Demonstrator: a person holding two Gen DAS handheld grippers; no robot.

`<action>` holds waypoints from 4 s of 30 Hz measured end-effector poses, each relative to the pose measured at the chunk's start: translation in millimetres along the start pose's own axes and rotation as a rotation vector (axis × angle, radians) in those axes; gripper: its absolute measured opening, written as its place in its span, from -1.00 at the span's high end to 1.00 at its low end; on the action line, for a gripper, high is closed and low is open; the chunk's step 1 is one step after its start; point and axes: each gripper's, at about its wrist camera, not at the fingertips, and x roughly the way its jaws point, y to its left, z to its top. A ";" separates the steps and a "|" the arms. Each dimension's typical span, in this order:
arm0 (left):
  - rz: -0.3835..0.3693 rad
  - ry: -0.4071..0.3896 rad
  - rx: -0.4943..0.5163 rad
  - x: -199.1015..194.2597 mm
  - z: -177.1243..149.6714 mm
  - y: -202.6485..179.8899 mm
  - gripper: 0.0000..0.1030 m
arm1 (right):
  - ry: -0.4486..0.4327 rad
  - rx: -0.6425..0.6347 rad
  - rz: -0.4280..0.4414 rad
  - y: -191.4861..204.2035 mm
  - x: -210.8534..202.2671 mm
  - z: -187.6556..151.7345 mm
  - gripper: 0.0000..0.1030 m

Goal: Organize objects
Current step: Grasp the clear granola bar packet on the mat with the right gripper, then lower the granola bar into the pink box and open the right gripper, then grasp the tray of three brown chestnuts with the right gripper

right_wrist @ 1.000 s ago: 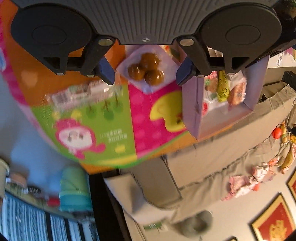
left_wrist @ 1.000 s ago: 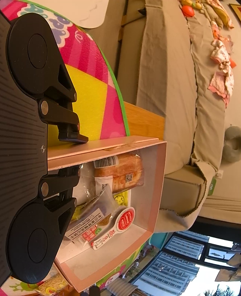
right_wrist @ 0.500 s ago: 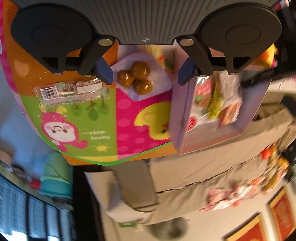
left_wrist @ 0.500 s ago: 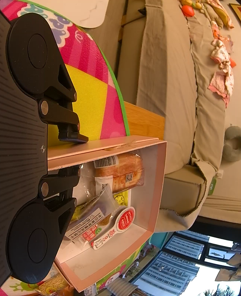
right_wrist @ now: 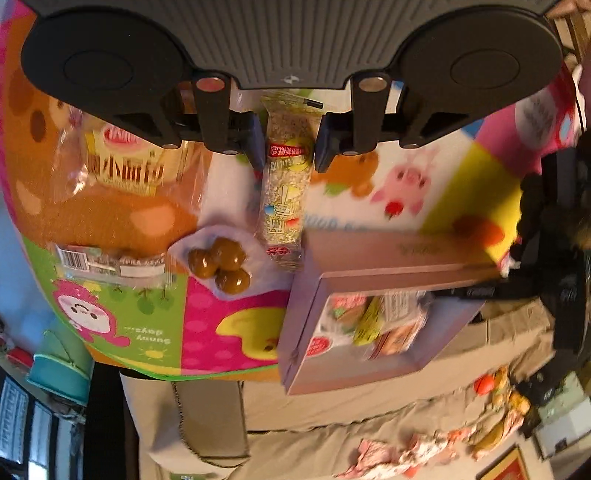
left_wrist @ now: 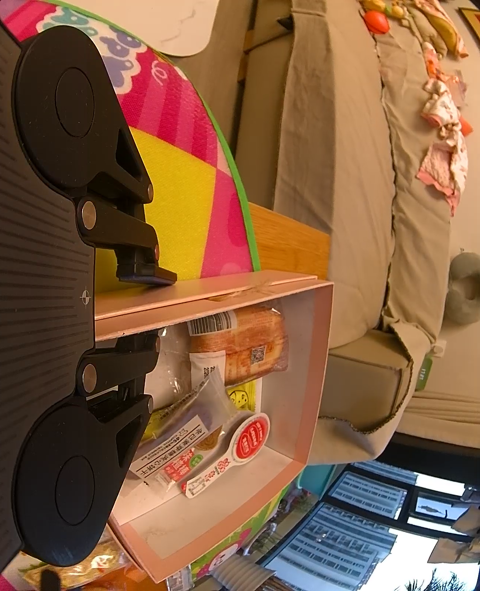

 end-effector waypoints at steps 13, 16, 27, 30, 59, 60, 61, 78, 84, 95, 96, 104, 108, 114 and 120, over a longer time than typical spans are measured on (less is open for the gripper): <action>0.002 0.003 0.005 -0.2 0.0 0.9 0.65 | -0.026 -0.012 -0.052 7.3 30.3 19.6 0.35; 0.002 0.002 0.003 -0.7 -0.1 0.8 0.65 | -0.020 -0.019 -0.044 8.1 19.2 13.5 0.42; -0.001 -0.002 -0.018 -1.5 -0.1 2.0 0.65 | -0.086 -0.078 0.045 35.2 -61.2 4.4 0.78; -0.002 -0.001 -0.016 -1.9 -0.5 2.2 0.65 | -0.159 -0.118 0.096 52.3 -79.1 18.6 0.78; -0.004 -0.001 -0.018 -1.3 -0.9 2.3 0.64 | -0.148 -0.135 0.256 80.0 -53.8 58.1 0.49; -0.004 -0.001 -0.017 -1.3 -0.9 2.3 0.64 | -0.188 -0.137 0.244 82.2 -56.1 66.5 0.49; -0.004 -0.001 -0.015 -1.3 -0.9 2.2 0.64 | -0.222 -0.140 0.226 84.1 -55.8 74.0 0.49; -0.006 0.001 -0.009 -1.1 -0.8 1.7 0.63 | -0.169 -0.032 0.106 58.2 45.9 105.5 0.32; -0.006 0.001 -0.009 -0.8 -0.7 1.9 0.63 | -0.238 -0.030 0.054 38.4 16.3 98.7 -0.02; -0.002 0.005 -0.010 -0.5 -0.6 0.9 0.63 | -0.156 0.301 -0.070 -71.1 35.0 85.7 -0.25; -0.001 0.005 -0.008 -0.8 -0.6 0.7 0.63 | -0.148 0.296 -0.083 -72.5 41.0 84.9 -0.25; 0.002 0.010 -0.003 -1.7 -0.6 0.7 0.64 | -0.120 0.276 -0.075 -66.6 72.2 91.1 -0.05; 0.001 0.012 0.004 -1.8 -0.6 0.7 0.64 | -0.070 0.146 -0.098 -48.0 82.7 93.4 -0.01; -0.001 0.009 0.004 -1.8 -0.7 1.4 0.64 | -0.024 -0.023 -0.119 -41.9 65.2 74.0 0.10; 0.003 0.009 0.001 -0.8 -0.7 1.1 0.64 | 0.002 -0.187 -0.054 -23.4 29.0 27.2 0.10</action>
